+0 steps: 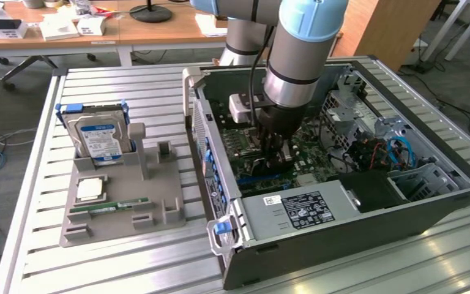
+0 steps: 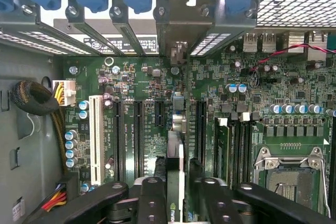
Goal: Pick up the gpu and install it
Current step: 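Insert the gpu into the slot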
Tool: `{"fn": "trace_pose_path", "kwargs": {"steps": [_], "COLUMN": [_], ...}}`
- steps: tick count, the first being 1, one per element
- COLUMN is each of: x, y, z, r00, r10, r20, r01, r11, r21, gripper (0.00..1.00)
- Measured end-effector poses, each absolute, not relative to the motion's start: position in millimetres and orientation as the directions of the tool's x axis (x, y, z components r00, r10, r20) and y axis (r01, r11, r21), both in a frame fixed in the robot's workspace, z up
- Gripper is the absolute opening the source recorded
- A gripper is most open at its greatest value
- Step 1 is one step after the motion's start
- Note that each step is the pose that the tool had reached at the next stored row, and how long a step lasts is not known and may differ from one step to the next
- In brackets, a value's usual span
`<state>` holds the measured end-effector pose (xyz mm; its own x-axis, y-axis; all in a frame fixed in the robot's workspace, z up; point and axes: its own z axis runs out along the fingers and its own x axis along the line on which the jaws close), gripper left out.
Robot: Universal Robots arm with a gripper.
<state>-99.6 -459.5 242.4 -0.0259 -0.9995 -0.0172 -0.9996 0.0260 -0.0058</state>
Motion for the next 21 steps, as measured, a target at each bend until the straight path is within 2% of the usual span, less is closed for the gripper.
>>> {"fn": "trace_pose_path", "kwargs": {"steps": [2, 3, 12, 21], "x": [-100, -100, -100, -100], "y": [-460, -460, -460, -460], "z": [242, 242, 249, 275], "r00": [-0.026, -0.026, -0.026, -0.026], "r10": [-1.000, -1.000, -1.000, -1.000], "r20": [-0.017, -0.017, -0.017, -0.017], "r01": [-1.000, -1.000, -1.000, -1.000], "r11": [0.026, 0.026, 0.026, 0.026], "r21": [-0.006, -0.006, -0.006, -0.006], "gripper": [0.33, 0.40, 0.40, 0.40]}}
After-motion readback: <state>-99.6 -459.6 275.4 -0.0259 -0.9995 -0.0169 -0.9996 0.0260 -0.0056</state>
